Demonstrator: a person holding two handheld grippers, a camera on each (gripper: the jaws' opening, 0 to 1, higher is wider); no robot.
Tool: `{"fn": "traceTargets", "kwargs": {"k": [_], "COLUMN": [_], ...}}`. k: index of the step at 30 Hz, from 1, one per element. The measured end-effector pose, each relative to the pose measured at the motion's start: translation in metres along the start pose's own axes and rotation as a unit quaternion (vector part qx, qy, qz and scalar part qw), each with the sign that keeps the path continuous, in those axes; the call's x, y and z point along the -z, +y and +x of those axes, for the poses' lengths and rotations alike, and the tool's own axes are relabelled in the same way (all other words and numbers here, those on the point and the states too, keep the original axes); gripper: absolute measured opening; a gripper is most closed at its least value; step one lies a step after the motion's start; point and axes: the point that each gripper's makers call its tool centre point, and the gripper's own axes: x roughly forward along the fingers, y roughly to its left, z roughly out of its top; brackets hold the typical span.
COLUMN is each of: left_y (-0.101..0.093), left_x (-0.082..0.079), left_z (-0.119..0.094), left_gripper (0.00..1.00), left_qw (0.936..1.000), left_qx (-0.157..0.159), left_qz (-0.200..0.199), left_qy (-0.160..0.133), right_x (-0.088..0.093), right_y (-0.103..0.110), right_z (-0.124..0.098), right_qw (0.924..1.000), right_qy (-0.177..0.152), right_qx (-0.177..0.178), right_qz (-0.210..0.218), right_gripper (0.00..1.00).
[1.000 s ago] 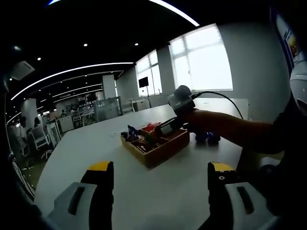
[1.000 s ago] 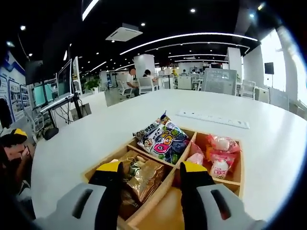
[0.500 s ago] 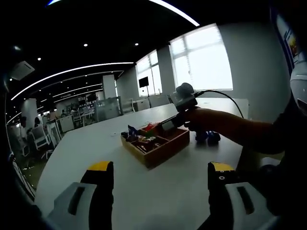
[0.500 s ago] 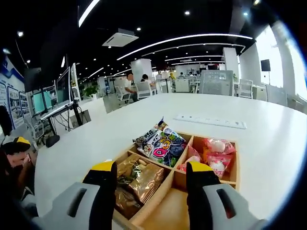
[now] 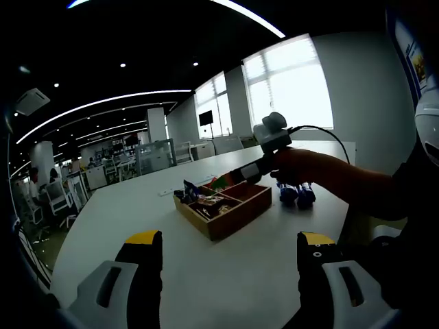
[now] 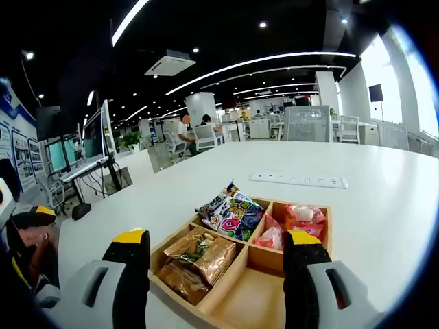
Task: Pick up the scattered marshmallows, QQ candies, Oreo cookies, and mixed nuts on the table and sort them into separate containers
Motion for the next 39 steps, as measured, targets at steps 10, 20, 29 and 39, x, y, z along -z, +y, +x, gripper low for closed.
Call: {"fn": "traceTargets", "kwargs": {"k": [10,20,29,39], "left_y": [0.0,-0.002,-0.003,-0.007], "left_x": [-0.001,-0.003,-0.005,-0.009], "left_z": [-0.001,-0.001,-0.001,0.002], "left_gripper": [0.84,0.84,0.85,0.85], "left_qw": [1.0,1.0,1.0,0.9999], "left_qx": [-0.001,0.001,0.001,0.008], "left_qz": [0.001,0.003,0.004,0.005], "left_qy": [0.0,-0.001,-0.002,-0.006], "right_x": [-0.01,-0.013,-0.013,-0.022], "right_y": [0.015,0.021,0.016,-0.002], "right_z": [-0.021,-0.042,-0.075,-0.135], "right_qw": [0.9998,0.9995,0.9996,0.999], "right_qy": [-0.01,-0.012,-0.015,-0.038], "right_qx": [-0.016,-0.024,-0.02,0.012], "right_qz": [-0.006,-0.015,-0.016,-0.02], "right_gripper": [0.9,0.9,0.89,0.87]}}
